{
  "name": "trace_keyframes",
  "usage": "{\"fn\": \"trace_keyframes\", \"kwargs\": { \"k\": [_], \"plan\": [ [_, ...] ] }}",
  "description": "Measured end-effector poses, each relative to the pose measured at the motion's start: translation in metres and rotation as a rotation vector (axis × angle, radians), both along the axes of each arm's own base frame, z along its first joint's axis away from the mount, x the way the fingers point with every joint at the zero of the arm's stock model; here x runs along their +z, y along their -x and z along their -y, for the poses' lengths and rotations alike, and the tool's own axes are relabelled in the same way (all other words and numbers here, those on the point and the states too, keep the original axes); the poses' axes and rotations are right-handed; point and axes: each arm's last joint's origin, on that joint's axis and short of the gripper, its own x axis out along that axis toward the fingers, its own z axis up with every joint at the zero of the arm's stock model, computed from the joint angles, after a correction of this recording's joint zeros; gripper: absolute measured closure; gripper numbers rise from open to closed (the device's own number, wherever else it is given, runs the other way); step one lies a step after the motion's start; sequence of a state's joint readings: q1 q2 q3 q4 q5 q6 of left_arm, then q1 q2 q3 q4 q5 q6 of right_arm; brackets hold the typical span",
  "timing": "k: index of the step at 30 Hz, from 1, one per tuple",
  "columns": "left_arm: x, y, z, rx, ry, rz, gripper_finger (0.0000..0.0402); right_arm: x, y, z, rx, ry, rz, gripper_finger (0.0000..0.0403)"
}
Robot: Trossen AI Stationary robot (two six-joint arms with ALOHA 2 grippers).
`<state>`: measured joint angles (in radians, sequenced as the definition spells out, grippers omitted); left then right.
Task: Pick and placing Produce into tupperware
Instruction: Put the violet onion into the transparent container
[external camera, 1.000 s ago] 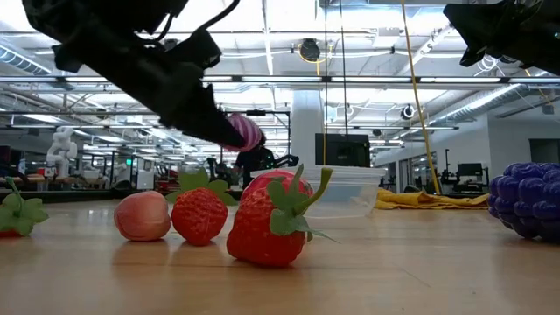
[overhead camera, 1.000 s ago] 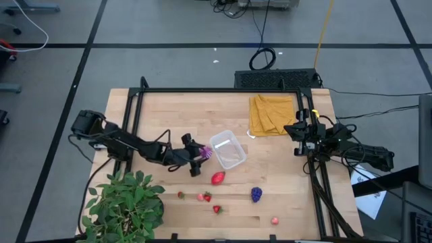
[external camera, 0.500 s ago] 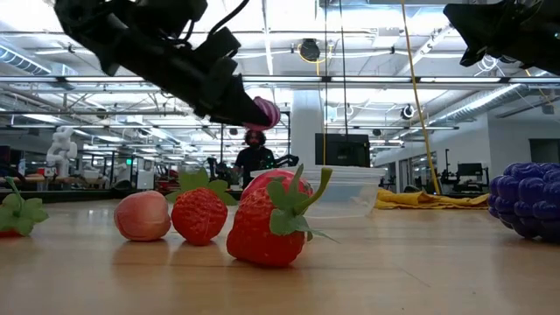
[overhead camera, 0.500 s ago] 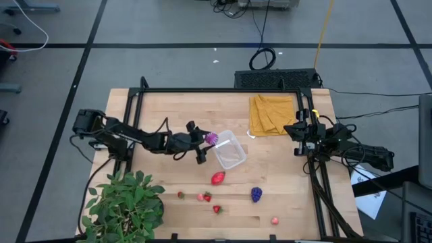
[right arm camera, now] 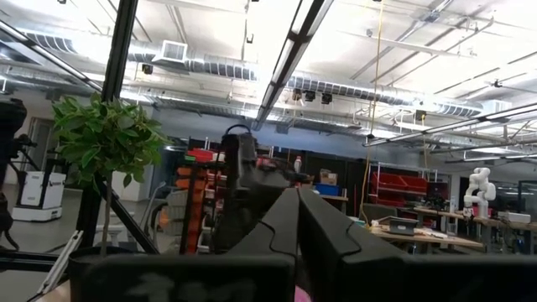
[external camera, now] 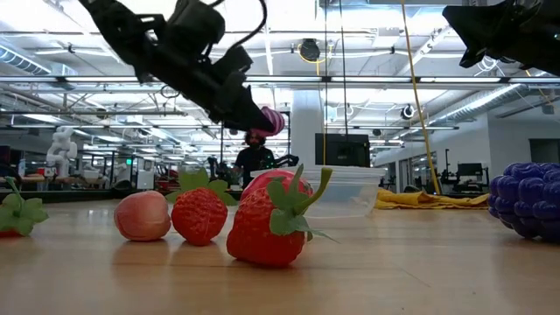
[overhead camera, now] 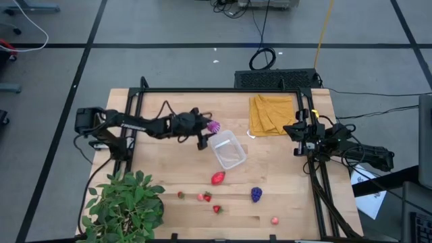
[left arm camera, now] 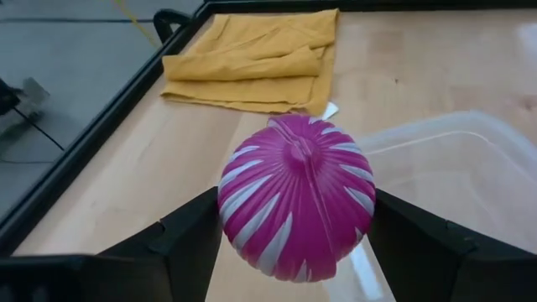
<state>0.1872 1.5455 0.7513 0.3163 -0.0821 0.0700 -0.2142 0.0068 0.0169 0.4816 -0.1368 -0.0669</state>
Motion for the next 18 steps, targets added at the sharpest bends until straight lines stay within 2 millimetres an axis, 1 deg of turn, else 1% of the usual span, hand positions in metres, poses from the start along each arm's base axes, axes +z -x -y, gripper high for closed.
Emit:
{"fn": "trace_keyframes", "kwargs": {
  "k": [3, 7, 11, 15, 18],
  "plan": [
    [0.001, 0.002, -0.013, -0.050, 0.047, 0.021, 0.0127, 0.000, 0.000, 0.000, 0.000, 0.000, 0.000, 0.0403],
    [0.005, 0.003, -0.022, -0.142, 0.086, 0.047, 0.0131, 0.000, 0.000, 0.000, -0.001, 0.000, 0.000, 0.0403],
    [0.015, -0.003, -0.021, -0.250, 0.080, 0.061, 0.0136, 0.000, 0.000, 0.000, -0.001, 0.000, 0.000, 0.0403],
    [0.020, -0.006, -0.021, -0.299, 0.090, 0.037, 0.0137, 0.000, 0.000, 0.000, -0.001, 0.000, 0.000, 0.0403],
    [0.019, -0.009, -0.020, -0.311, 0.083, 0.035, 0.0137, 0.000, 0.000, 0.000, -0.001, 0.000, 0.000, 0.0403]
  ]
}}
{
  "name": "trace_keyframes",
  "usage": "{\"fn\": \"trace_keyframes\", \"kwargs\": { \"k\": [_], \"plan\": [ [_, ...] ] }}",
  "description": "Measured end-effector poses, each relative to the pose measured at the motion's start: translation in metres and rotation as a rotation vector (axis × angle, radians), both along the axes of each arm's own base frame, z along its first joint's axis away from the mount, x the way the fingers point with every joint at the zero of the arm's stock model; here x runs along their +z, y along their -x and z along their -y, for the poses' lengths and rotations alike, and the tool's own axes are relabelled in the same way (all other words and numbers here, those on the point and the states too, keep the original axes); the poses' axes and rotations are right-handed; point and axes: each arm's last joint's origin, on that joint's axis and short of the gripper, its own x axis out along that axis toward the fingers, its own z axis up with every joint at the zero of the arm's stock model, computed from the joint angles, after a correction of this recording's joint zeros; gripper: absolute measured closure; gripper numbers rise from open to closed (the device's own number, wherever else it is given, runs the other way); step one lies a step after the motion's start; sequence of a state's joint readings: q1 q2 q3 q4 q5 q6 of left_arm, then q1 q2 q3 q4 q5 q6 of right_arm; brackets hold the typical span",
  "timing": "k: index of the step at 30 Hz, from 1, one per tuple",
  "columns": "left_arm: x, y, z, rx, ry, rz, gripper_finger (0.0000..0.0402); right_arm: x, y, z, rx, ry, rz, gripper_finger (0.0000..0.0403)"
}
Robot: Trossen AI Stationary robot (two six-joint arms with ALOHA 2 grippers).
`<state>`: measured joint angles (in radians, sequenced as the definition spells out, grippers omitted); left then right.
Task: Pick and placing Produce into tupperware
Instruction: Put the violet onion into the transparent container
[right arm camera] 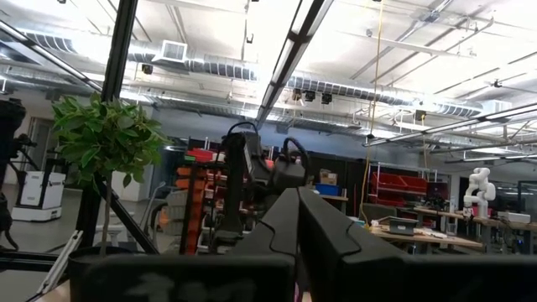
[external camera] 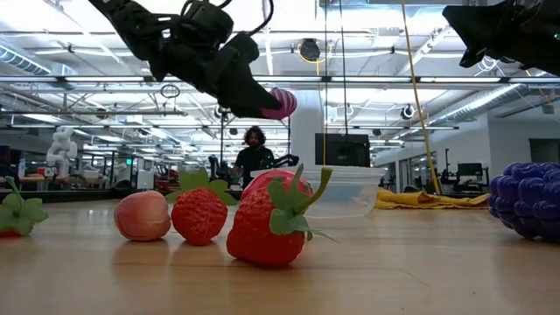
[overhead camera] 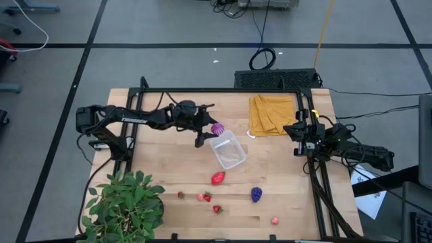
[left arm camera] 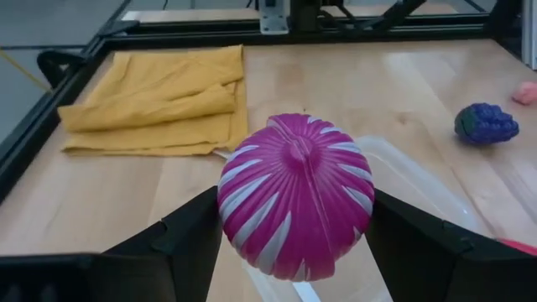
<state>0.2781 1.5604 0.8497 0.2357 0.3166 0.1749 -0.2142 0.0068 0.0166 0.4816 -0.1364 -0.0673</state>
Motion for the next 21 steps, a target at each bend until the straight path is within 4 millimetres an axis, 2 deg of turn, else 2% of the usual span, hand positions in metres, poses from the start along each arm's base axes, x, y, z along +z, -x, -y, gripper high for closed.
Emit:
{"fn": "trace_keyframes", "kwargs": {
  "k": [8, 13, 21],
  "plan": [
    [-0.028, -0.014, -0.003, -0.036, 0.033, -0.043, 0.0137, 0.000, 0.000, 0.000, -0.001, 0.000, 0.000, 0.0403],
    [-0.030, -0.030, -0.003, -0.062, 0.048, -0.058, 0.0137, 0.000, 0.000, 0.000, -0.001, 0.000, 0.000, 0.0403],
    [-0.042, -0.052, 0.009, -0.101, 0.048, -0.183, 0.0136, -0.001, 0.000, 0.000, -0.001, -0.001, -0.006, 0.0403]
  ]
}}
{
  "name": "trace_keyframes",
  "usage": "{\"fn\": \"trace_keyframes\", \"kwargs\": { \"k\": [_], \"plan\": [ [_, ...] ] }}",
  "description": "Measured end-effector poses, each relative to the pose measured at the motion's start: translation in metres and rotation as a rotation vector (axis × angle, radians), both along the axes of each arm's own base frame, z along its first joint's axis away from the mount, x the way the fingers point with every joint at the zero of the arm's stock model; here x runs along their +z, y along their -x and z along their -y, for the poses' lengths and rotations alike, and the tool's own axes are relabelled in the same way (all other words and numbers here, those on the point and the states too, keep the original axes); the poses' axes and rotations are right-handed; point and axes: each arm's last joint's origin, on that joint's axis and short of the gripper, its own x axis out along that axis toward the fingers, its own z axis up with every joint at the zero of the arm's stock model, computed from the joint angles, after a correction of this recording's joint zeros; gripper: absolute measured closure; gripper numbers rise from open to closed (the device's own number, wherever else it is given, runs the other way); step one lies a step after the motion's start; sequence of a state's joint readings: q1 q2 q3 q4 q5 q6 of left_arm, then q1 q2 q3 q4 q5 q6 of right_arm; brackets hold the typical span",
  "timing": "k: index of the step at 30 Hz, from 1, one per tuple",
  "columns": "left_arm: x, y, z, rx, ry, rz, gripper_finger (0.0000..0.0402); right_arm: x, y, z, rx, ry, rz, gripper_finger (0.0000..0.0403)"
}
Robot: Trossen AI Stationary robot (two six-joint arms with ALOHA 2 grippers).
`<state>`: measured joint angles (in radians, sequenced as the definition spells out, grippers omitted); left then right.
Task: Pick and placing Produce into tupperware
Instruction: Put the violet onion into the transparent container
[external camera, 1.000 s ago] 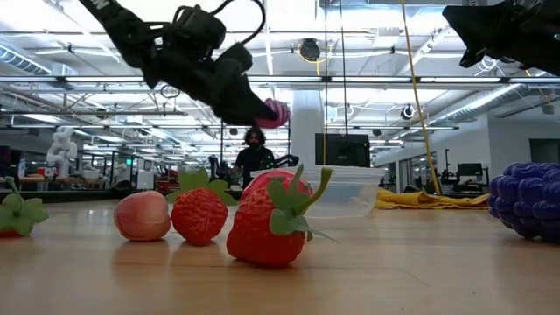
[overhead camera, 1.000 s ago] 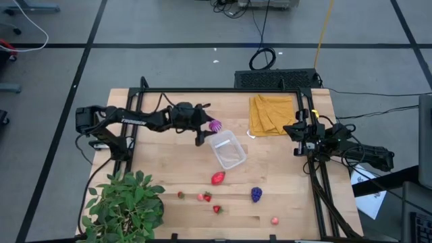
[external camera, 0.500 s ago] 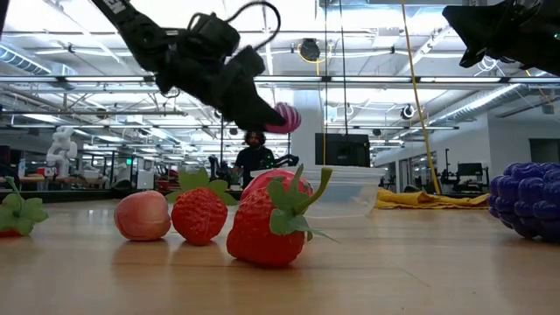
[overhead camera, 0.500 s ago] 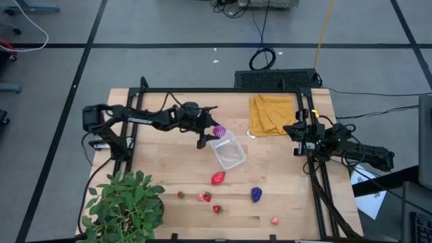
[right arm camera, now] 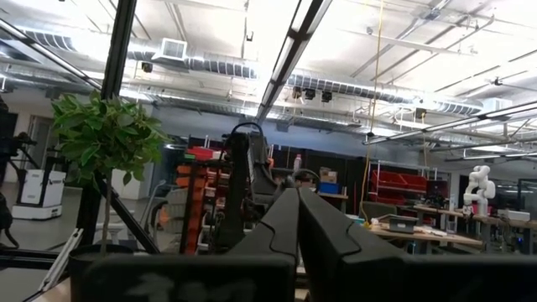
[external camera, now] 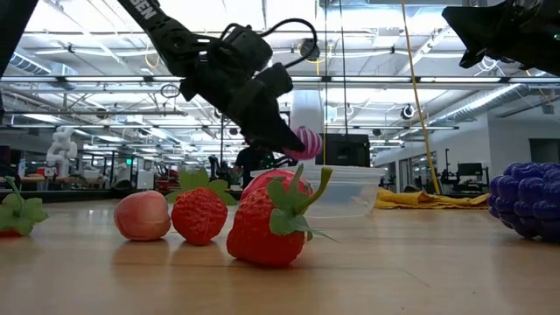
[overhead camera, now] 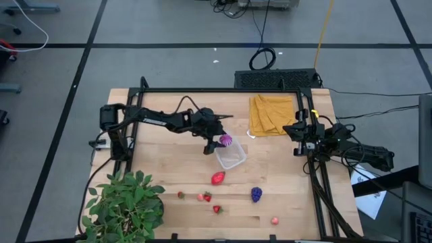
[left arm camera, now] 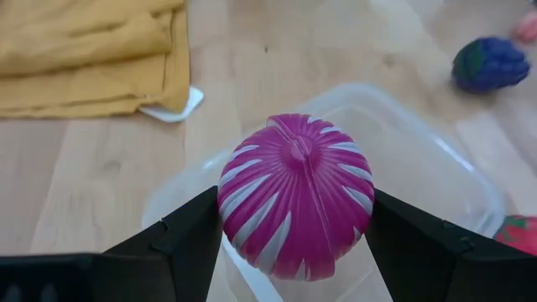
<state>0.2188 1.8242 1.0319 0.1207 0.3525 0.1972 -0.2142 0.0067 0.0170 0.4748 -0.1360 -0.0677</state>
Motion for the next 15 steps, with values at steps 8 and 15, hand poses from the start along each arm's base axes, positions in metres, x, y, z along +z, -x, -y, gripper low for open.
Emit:
{"fn": "trace_keyframes", "kwargs": {
  "k": [8, 15],
  "plan": [
    [-0.0043, 0.0001, 0.0037, 0.043, -0.016, -0.061, 0.0135, -0.0014, -0.0007, 0.0001, -0.002, 0.000, -0.016, 0.0403],
    [-0.0089, 0.0003, 0.0055, 0.032, -0.007, -0.086, 0.0135, -0.0014, -0.0007, 0.0001, -0.002, 0.000, -0.016, 0.0403]
  ]
}}
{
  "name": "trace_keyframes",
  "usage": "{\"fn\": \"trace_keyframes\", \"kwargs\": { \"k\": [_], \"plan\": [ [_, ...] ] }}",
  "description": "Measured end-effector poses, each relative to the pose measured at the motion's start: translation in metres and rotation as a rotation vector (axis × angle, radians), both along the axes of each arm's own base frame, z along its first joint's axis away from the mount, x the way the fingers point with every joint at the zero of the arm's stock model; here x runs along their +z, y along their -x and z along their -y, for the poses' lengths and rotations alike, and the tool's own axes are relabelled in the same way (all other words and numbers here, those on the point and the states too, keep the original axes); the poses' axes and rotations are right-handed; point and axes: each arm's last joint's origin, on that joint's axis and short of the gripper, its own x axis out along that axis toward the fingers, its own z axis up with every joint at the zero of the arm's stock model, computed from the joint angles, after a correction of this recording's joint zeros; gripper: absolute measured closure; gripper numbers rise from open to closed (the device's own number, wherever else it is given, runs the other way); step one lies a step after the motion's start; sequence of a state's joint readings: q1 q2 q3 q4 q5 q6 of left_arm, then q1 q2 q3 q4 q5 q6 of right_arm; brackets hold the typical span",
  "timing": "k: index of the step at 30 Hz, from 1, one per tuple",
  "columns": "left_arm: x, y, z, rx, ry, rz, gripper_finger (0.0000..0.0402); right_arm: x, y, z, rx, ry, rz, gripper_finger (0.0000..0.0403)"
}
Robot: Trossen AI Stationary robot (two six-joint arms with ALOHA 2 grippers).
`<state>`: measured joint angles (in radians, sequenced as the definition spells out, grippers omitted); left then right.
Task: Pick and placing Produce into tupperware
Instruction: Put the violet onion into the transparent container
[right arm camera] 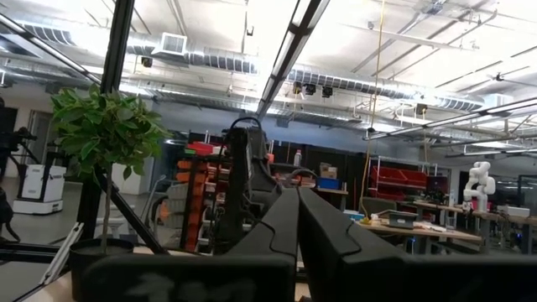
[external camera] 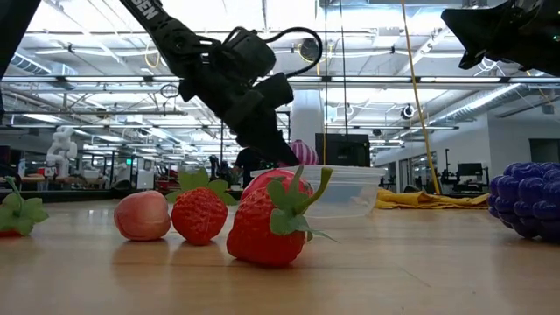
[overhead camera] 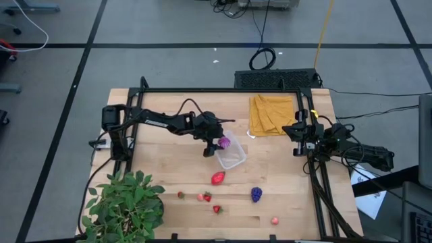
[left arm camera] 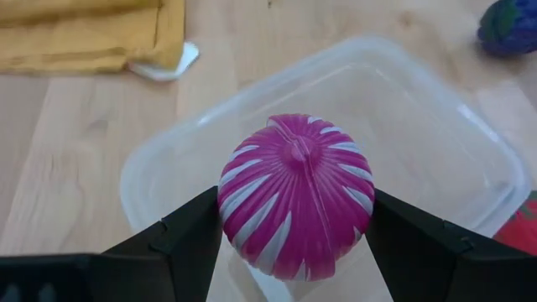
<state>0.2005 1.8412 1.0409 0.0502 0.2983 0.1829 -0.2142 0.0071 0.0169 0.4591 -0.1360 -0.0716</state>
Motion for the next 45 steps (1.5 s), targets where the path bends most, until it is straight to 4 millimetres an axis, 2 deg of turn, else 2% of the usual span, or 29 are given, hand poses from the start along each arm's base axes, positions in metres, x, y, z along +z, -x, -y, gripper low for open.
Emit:
{"fn": "trace_keyframes", "kwargs": {
  "k": [11, 34, 45],
  "plan": [
    [-0.0084, -0.0016, 0.0030, -0.016, 0.016, -0.022, 0.0135, 0.0000, 0.0000, 0.0000, 0.000, 0.000, 0.000, 0.0403],
    [-0.0091, -0.0016, 0.0058, 0.026, -0.019, -0.041, 0.0135, 0.0000, 0.0000, 0.0000, 0.000, 0.000, 0.000, 0.0403],
    [-0.0092, -0.0018, 0.0014, 0.176, -0.080, -0.057, 0.0135, 0.0000, 0.0000, 0.0000, 0.000, 0.000, 0.000, 0.0403]
  ]
}}
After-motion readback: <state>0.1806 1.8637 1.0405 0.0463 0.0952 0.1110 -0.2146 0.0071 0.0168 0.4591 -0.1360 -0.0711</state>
